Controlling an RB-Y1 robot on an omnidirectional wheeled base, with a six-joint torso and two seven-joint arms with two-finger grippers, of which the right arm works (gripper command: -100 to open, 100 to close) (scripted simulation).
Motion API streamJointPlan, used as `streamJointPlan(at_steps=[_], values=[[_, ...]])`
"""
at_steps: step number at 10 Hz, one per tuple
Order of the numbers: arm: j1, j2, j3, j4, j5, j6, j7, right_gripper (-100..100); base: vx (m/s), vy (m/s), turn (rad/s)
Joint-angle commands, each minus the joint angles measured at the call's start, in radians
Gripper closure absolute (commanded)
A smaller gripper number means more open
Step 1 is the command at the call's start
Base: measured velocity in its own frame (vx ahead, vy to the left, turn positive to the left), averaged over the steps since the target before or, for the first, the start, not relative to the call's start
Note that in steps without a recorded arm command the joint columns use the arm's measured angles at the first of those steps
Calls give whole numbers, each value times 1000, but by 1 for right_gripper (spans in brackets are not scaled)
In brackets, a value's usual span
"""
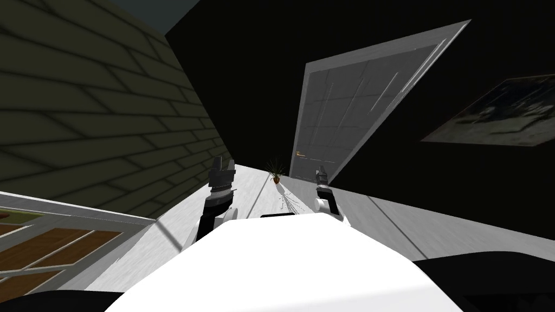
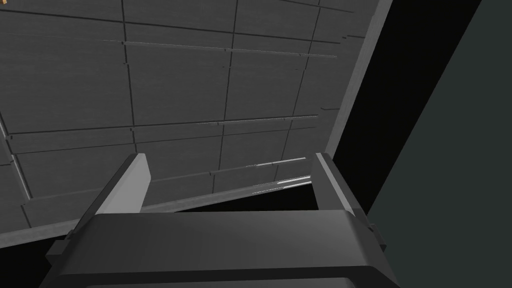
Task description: Pull the door open
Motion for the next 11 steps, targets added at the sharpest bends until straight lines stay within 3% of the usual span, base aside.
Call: streamJointPlan(at_steps=[1,8,9,11], values=[[-15,-4,-14,44,-6,-14,0,-100,102,-44,102],[-97,-15,-78,248,-33,-72,4,-100,92,-37,98],[-97,-15,-78,248,-33,-72,4,-100,58,-32,31],[-120,-17,-97,307,-41,-89,5,-100,59,-31,76]])
